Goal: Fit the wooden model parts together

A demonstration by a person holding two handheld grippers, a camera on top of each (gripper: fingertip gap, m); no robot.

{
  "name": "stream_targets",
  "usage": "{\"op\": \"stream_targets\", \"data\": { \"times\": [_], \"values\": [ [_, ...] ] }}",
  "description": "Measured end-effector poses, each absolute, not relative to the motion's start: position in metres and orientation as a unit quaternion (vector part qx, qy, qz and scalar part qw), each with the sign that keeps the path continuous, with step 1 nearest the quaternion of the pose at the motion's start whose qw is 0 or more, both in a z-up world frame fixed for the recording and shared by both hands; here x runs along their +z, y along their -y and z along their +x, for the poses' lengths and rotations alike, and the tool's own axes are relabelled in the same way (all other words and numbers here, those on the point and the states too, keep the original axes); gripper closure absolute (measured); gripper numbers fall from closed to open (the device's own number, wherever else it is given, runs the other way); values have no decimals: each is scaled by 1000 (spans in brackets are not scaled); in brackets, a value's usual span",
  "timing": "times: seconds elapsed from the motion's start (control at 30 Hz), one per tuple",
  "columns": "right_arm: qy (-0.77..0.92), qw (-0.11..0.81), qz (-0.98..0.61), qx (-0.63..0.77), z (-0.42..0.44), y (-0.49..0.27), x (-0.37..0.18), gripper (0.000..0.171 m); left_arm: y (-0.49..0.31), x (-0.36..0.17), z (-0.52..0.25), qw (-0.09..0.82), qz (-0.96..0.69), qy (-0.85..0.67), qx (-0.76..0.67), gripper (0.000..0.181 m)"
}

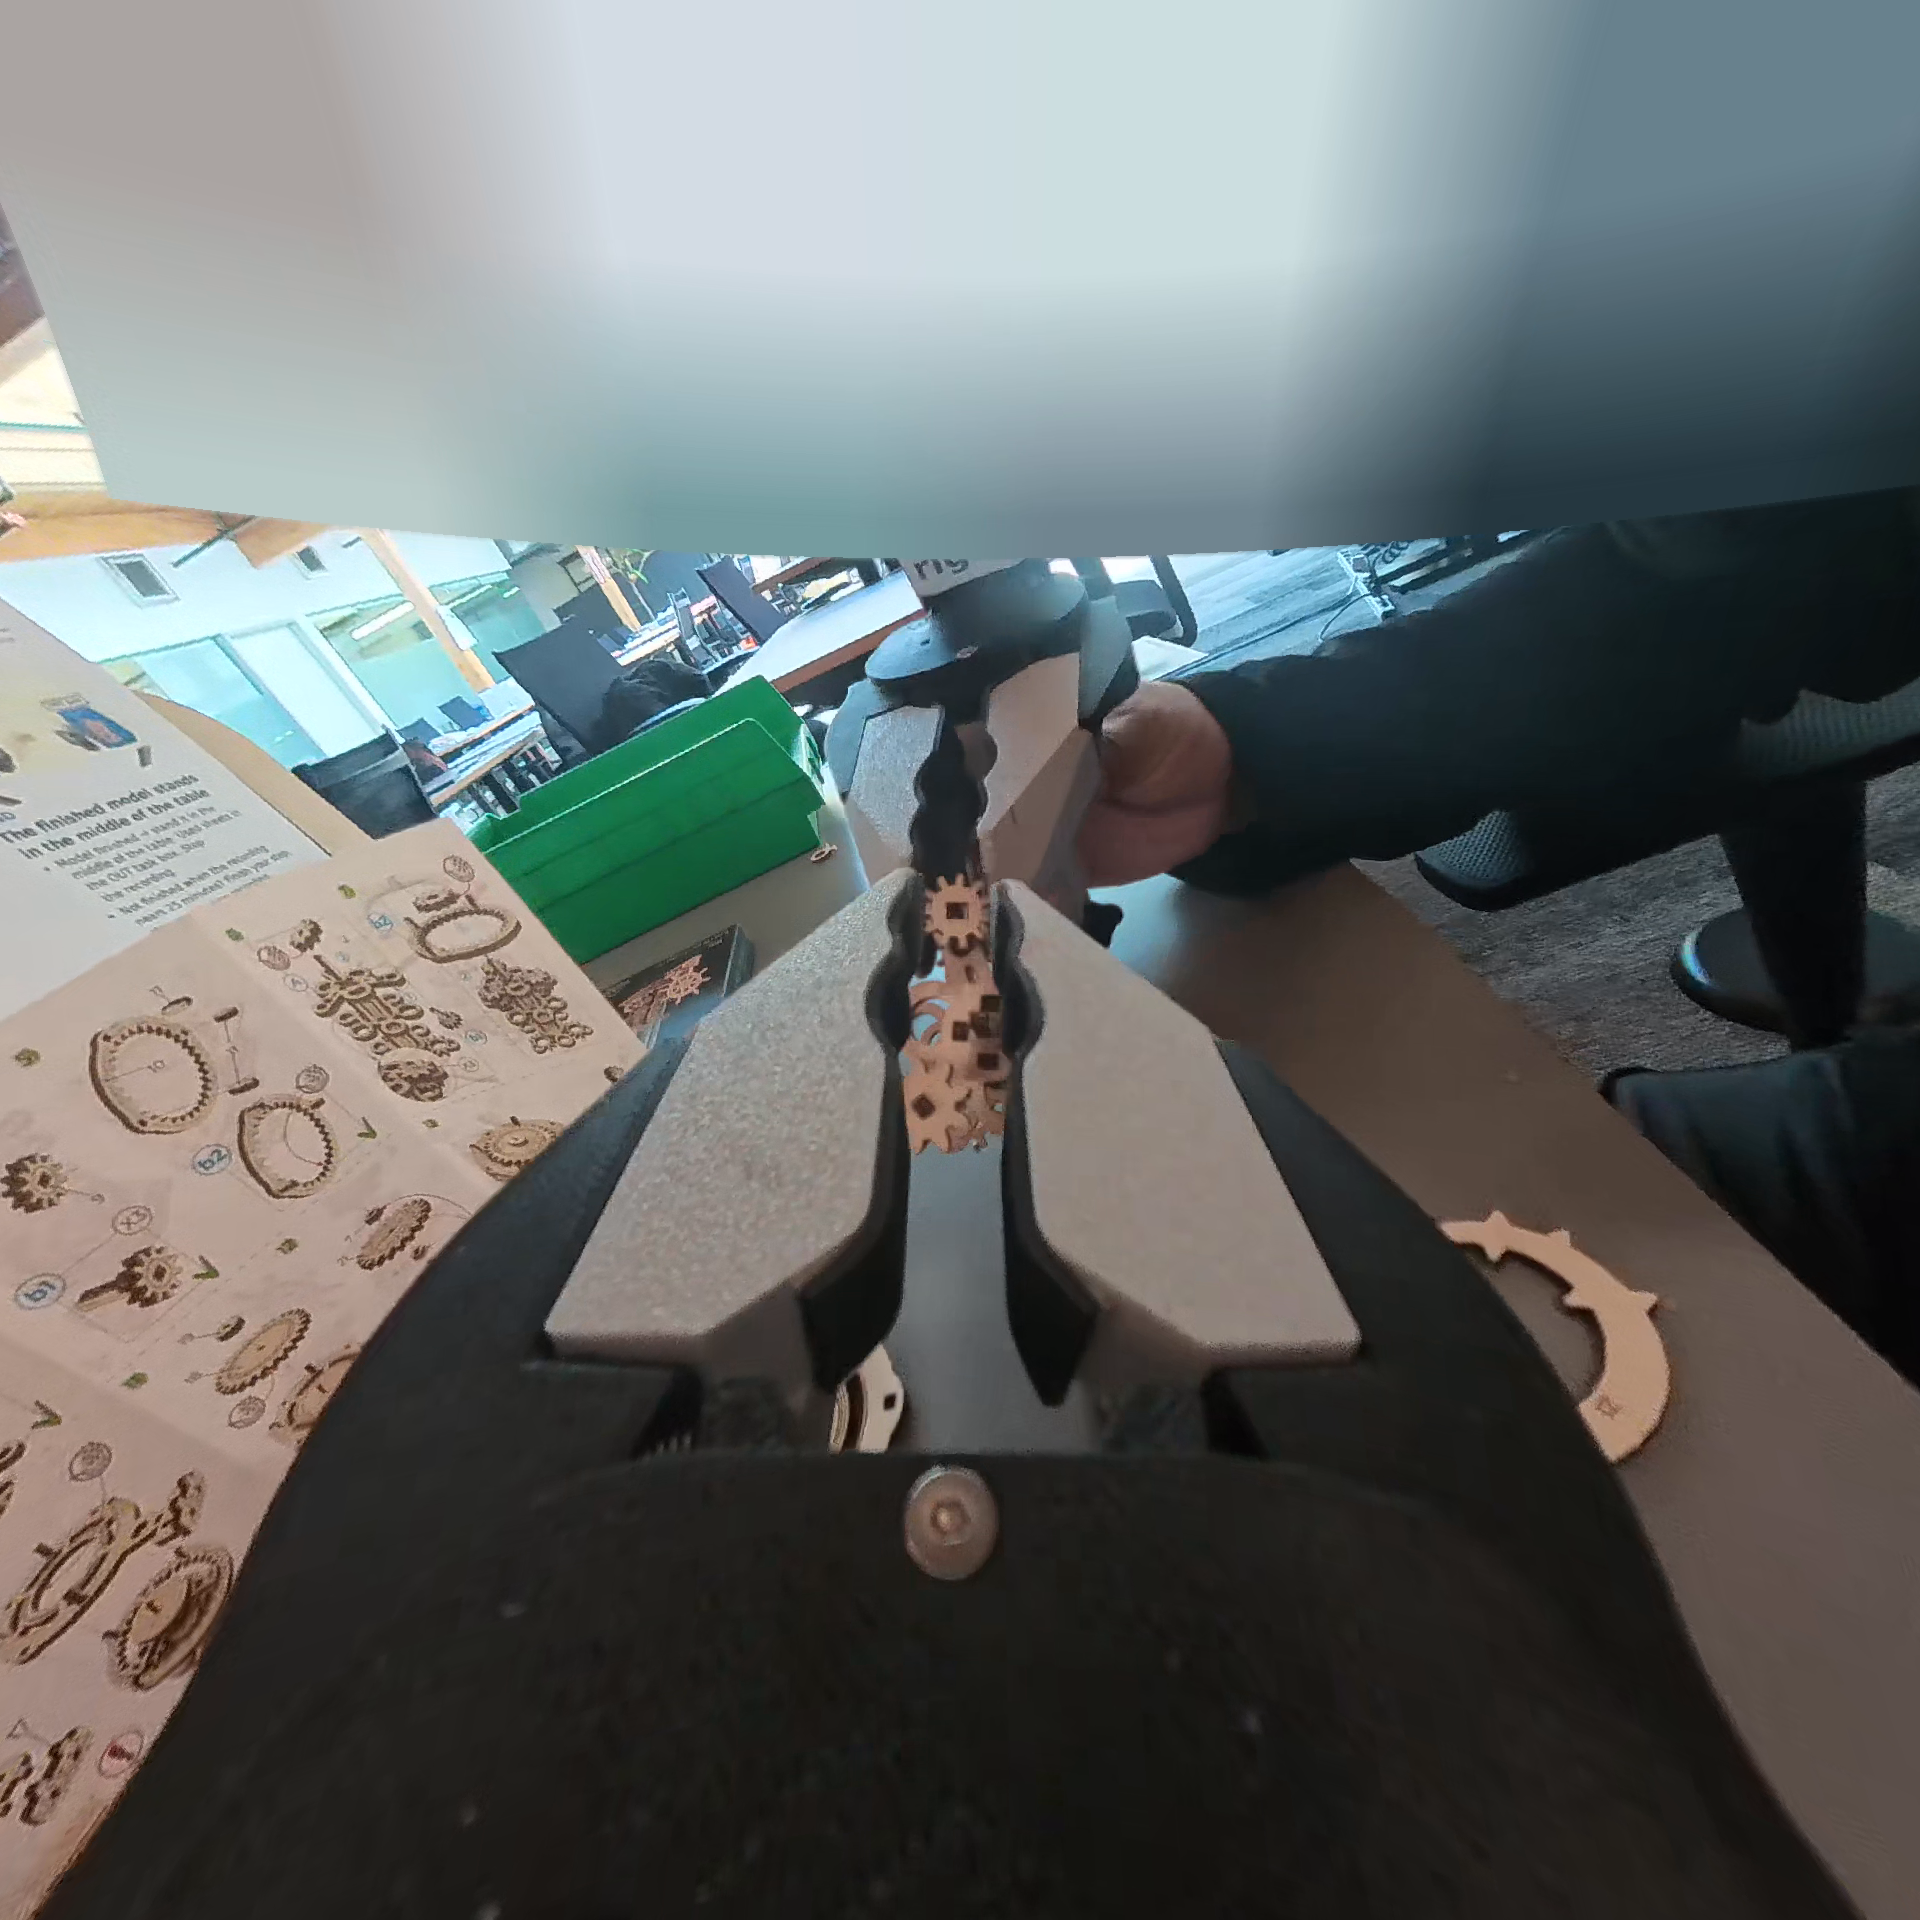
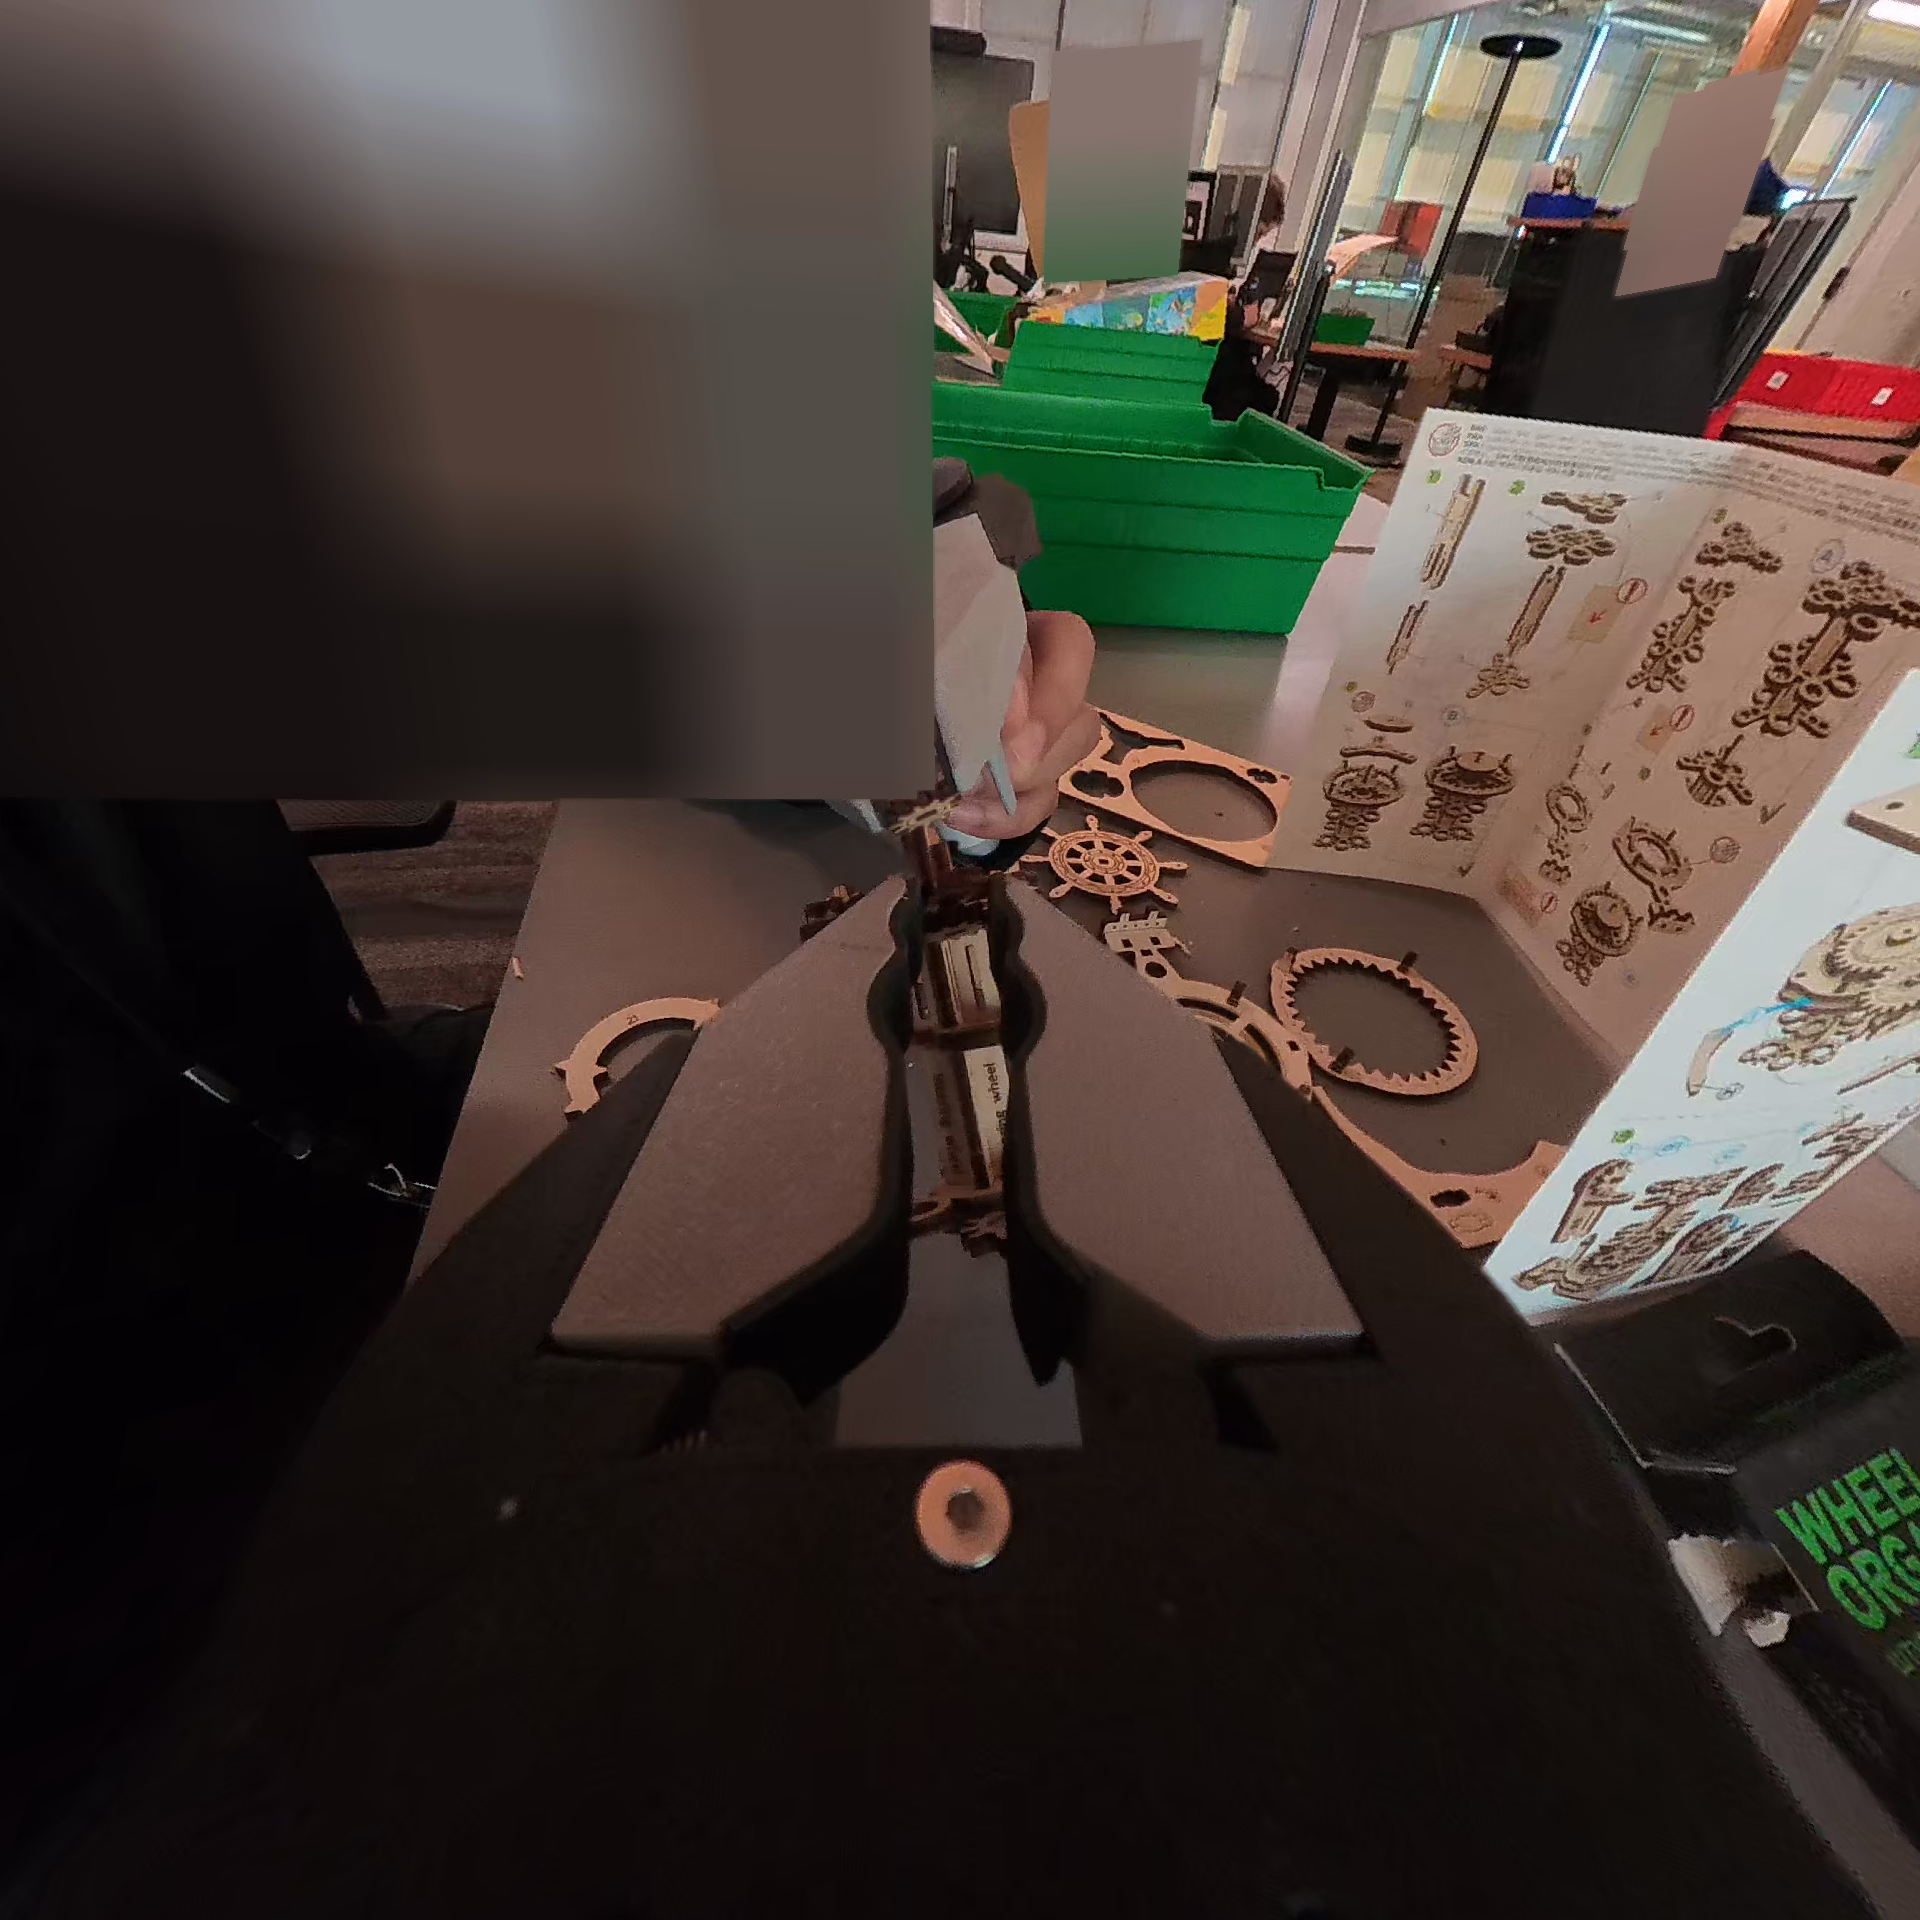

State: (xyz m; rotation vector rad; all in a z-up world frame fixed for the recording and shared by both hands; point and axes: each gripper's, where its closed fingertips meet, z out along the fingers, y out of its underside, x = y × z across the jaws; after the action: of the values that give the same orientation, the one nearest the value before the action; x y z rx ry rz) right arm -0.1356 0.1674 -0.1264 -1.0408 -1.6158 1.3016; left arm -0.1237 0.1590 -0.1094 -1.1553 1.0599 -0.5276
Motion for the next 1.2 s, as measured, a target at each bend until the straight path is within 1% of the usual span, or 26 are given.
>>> {"op": "stream_targets", "data": {
  "times": [0.27, 0.6, 0.83, 1.2],
  "values": [
    [637, 425, -378, 520, -135, -165, -120, 163, -159, -106, -121, 688, -514, -466, -213, 172],
    [634, 430, -365, 529, -133, -165, -116, 162, -158, -105, -120, 685, -520, -463, -214, 172],
    [638, 426, -353, 536, -130, -162, -115, 163, -155, -104, -117, 682, -519, -463, -226, 172],
    [629, 385, -356, 575, -128, -156, -112, 163, -147, -102, -114, 677, -512, -469, -245, 172]
  ]
}}
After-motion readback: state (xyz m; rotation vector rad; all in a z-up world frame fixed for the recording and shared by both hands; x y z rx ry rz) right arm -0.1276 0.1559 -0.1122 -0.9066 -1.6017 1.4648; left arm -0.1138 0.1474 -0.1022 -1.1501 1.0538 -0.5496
